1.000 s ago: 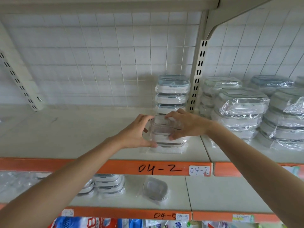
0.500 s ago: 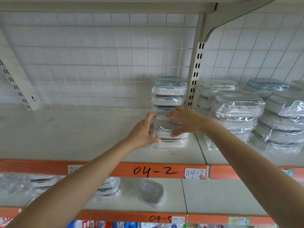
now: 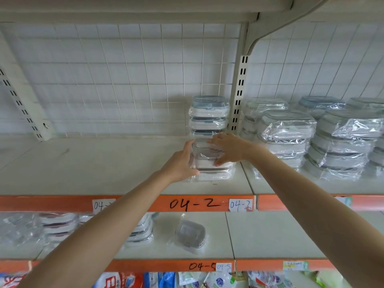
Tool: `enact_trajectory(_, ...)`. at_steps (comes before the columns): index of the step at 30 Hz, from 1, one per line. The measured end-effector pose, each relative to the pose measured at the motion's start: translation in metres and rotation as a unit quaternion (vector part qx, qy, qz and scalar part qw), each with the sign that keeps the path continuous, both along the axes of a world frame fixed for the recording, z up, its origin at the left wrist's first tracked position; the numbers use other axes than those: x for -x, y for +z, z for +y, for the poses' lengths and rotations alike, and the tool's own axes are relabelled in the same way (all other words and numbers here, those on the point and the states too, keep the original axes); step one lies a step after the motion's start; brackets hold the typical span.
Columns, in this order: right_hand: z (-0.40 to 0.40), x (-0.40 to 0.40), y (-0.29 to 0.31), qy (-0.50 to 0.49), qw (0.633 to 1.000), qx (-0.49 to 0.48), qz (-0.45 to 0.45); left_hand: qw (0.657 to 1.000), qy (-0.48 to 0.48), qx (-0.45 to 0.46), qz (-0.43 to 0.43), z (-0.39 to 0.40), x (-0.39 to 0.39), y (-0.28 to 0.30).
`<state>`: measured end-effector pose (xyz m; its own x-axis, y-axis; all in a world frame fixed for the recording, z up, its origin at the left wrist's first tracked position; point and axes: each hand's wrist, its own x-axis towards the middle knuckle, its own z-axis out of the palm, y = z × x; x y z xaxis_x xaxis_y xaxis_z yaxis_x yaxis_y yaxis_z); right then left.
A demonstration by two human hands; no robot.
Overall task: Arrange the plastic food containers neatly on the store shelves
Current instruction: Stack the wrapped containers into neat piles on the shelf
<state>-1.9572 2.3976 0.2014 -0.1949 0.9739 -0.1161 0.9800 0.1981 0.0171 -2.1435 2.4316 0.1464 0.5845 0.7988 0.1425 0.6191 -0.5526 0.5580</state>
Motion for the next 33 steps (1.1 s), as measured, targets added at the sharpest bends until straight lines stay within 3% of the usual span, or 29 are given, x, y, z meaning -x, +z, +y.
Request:
enact_trajectory(5,-0.028,0.014,0.002,-0.042,0.996,-0.069,0.029,0.996,0.022,-0.062,0.055,-0.027,0.014,0.001)
enact_trajectory(10,-0.074,0.054,-0.009,-0.015,0.990,-0.129,0.057,0.982,0.036,-0.143,0.118,-0.068,0.055,-0.019)
enact_trajectory(14,-0.114,0.084,-0.032,0.002,0.989,-0.079,0.124,0.969,0.007,-0.214,0.126,-0.104,0.086,-0.040)
enact_trajectory(16,-0.131,0.093,-0.051,0.016,0.992,-0.042,0.116,0.964,-0.014,-0.228,0.134,-0.117,0.098,-0.052)
enact_trajectory(25,-0.149,0.094,-0.165,-0.009,0.988,0.109,0.111,0.963,-0.017,-0.051,0.264,-0.146,0.124,-0.114)
enact_trajectory(33,-0.108,0.090,-0.277,-0.079,0.978,0.147,0.122,0.960,-0.024,0.004,0.279,-0.130,0.113,-0.184)
